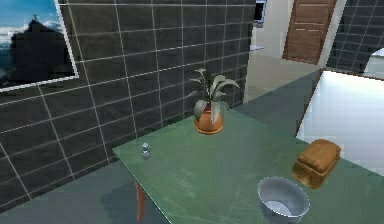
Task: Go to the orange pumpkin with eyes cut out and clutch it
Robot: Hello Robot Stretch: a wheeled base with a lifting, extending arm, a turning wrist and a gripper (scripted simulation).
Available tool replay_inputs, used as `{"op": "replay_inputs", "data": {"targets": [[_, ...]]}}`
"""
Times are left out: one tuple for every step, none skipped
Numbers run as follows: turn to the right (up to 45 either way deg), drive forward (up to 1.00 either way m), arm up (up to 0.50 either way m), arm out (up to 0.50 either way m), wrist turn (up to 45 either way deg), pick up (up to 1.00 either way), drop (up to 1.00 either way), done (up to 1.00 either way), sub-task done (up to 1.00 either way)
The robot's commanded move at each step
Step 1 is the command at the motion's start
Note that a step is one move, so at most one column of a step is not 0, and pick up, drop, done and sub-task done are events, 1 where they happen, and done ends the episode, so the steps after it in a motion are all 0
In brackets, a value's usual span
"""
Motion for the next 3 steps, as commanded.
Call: {"op": "replay_inputs", "data": {"targets": [[0.0, 0.00, 0.00, 0.00, 45.0, 0.00, 0.00, 0.00, 0.00], [0.0, 0.00, 0.00, 0.00, 45.0, 0.00, 0.00, 0.00, 0.00], [0.0, 0.00, 0.00, 0.00, 45.0, 0.00, 0.00, 0.00, 0.00]]}}
